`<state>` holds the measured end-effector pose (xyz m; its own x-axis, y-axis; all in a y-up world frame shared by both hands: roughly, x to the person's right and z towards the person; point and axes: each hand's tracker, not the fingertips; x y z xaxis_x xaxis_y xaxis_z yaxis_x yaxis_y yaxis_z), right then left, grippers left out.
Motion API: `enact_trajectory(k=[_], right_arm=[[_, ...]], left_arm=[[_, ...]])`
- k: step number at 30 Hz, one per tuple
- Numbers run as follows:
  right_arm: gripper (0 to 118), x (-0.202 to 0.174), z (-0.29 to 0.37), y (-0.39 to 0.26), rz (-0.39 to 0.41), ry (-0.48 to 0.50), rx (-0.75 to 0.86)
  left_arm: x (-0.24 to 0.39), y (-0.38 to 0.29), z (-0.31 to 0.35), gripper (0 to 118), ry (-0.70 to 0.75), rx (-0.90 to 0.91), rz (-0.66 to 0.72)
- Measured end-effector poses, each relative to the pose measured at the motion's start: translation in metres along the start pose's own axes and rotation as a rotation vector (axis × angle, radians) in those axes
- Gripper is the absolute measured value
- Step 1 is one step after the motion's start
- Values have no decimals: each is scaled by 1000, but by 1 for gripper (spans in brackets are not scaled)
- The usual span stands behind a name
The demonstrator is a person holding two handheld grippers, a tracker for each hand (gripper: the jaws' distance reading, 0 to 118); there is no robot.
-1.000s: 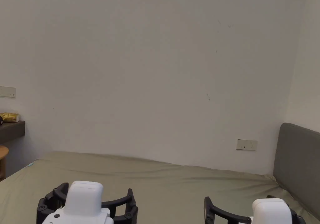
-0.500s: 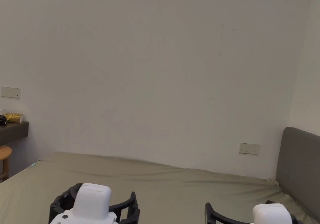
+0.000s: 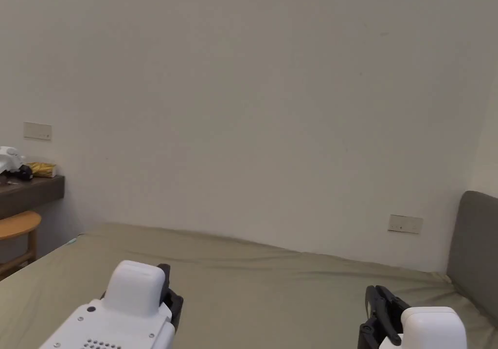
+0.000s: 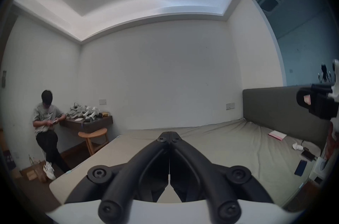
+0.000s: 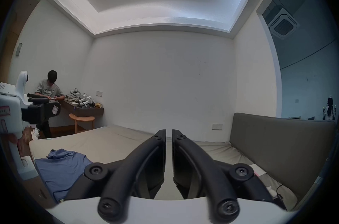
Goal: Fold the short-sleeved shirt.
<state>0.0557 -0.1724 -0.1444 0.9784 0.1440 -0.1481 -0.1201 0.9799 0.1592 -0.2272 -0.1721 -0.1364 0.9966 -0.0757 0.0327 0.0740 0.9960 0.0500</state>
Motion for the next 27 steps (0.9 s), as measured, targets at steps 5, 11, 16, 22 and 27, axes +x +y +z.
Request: enact_trajectory(k=[5, 11, 16, 22, 27], right_arm=[[9, -40, -11, 4, -34, 95, -4], [9, -91, -27, -2, -5, 216, 24], [9, -119, -42, -5, -33, 293, 12], [9, -131, -60, -17, 3, 325, -3], [9, -131, -85, -38, 21, 315, -74]], left_arm=[[-67, -10, 17, 0, 174, -50, 75], [-155, -44, 11, 118, 246, -316, 179], [-204, -117, -24, 118, 230, -402, 353], [-213, -218, -100, 118, 153, -698, 304], [-187, -302, -164, 118, 106, -875, 187]])
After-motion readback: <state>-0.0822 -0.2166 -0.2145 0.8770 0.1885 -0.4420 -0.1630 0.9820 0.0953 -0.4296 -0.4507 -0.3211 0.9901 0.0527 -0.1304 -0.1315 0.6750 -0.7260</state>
